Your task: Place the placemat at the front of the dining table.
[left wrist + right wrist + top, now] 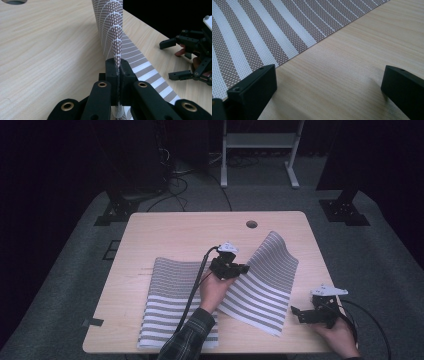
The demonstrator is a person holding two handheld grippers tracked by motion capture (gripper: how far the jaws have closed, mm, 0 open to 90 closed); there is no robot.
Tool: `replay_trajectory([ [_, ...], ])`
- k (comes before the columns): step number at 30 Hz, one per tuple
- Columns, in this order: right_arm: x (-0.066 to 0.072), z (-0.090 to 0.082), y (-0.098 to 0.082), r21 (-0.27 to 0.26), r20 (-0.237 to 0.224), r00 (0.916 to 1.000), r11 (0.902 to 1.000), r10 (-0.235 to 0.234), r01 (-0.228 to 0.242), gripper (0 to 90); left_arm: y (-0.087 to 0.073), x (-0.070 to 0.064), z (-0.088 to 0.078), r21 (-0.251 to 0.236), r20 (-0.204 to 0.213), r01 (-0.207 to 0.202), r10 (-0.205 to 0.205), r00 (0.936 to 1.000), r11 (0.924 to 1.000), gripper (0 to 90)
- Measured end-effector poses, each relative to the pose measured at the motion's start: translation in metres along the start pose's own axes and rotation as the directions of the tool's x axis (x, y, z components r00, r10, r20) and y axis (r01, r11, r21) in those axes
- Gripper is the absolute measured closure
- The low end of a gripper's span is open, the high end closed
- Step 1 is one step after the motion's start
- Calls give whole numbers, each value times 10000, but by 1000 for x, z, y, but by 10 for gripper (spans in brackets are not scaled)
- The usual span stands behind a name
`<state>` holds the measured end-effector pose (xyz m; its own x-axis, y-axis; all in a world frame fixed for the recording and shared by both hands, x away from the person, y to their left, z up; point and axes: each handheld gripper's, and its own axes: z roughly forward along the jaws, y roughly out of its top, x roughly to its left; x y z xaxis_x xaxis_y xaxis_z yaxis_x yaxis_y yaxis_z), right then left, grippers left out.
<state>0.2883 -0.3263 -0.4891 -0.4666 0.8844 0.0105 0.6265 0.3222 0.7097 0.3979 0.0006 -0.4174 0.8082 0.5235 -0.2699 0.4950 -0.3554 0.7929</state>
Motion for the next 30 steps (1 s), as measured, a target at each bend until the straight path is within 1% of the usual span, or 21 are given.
replay_trajectory([
  [4, 0, 0, 0, -1, -1, 10000, 10000, -2, 2, 0, -2, 1, 3, 36, -2, 26, -26, 10000, 10000, 882],
  [9, 0, 0, 0, 1, 0, 10000, 10000, 2, -2, 0, -4, 1, 5, 196, 41, -1, 0, 10000, 9998, 879],
  [10, 0, 0, 0, 0, -2, 10000, 10000, 0, 0, 0, -5, 1, 6, 198, 60, 45, -47, 10000, 9998, 879],
  [12, 0, 0, 0, 3, -2, 10000, 10000, 0, 0, 0, -6, 0, 7, 245, 34, 4, -5, 10000, 9997, 878],
  [15, 0, 0, 0, 0, -1, 10000, 10000, -1, 1, 0, -6, 0, 8, 243, 24, 20, -21, 10000, 9997, 873],
  [21, 0, 0, 0, 0, -1, 10000, 10000, 0, 0, 0, -8, 3, 7, 302, -297, -12, 21, 9996, 9995, 800],
  [23, 0, 0, 0, 0, -2, 10000, 10000, -2, 2, 0, -9, 4, 6, 400, -414, -40, 56, 9991, 9992, 774],
  [30, 0, 0, 0, 3, -2, 10000, 10000, 4, -4, 0, -15, 8, 5, 537, -510, 83, -56, 9987, 9985, 735],
])
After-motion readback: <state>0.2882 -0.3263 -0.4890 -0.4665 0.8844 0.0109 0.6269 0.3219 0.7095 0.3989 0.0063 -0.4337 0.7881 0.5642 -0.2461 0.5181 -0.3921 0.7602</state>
